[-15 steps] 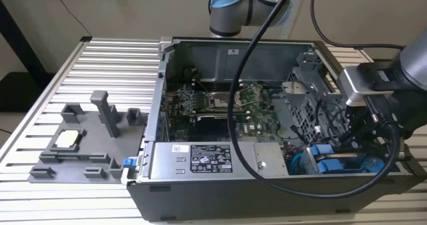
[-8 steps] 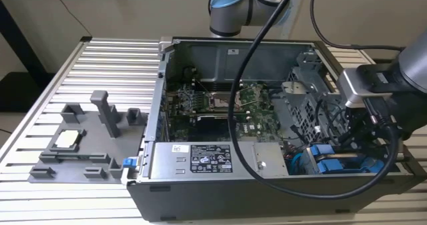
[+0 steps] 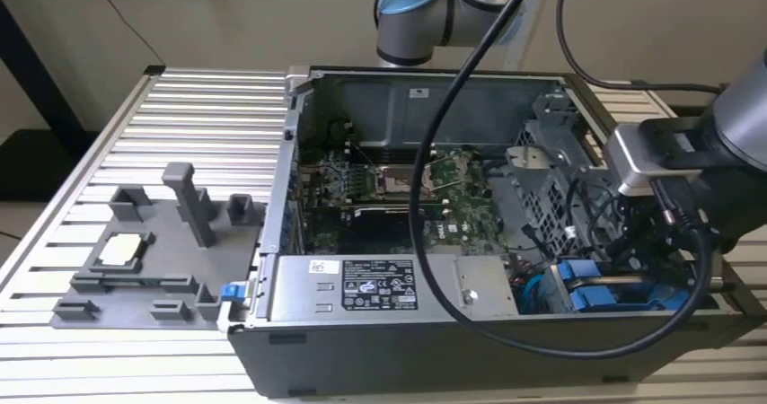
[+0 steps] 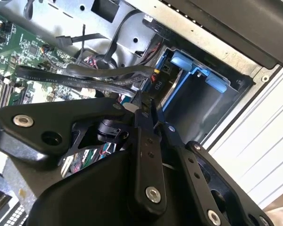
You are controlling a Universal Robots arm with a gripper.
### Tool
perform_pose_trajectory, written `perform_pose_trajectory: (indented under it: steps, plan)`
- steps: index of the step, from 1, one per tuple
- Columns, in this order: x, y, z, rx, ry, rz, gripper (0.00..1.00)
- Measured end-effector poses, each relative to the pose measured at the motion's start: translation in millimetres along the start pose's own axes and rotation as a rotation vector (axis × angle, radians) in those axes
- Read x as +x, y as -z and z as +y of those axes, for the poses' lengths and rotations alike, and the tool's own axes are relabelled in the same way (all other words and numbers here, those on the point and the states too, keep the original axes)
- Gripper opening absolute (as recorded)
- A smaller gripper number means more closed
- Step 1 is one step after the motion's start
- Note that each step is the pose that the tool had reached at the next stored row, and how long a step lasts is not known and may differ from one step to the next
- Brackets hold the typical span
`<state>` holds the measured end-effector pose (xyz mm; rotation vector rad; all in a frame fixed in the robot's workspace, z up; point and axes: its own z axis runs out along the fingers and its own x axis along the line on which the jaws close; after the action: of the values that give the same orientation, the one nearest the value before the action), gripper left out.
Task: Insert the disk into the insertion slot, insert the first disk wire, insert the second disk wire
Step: 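Insert the second disk wire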
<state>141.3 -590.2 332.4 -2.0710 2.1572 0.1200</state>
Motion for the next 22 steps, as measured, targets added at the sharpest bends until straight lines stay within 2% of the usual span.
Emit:
perform_pose_trajectory:
  steps: [1,2,7,17,22]
  plan:
    - [0.0,-0.1,0.0,0.0,0.0,-0.0002,0.18]
    - [0.0,0.4,0.0,0.0,0.0,0.0002,0.24]
    - [-1.8,10.9,-0.4,-0.0012,0.0,0.001,0.24]
    - [-7.6,46.8,-2.1,-0.0013,0.0,0.001,0.24]
    - [-7.8,47.8,-2.2,-0.0014,0.0,0.0014,0.24]
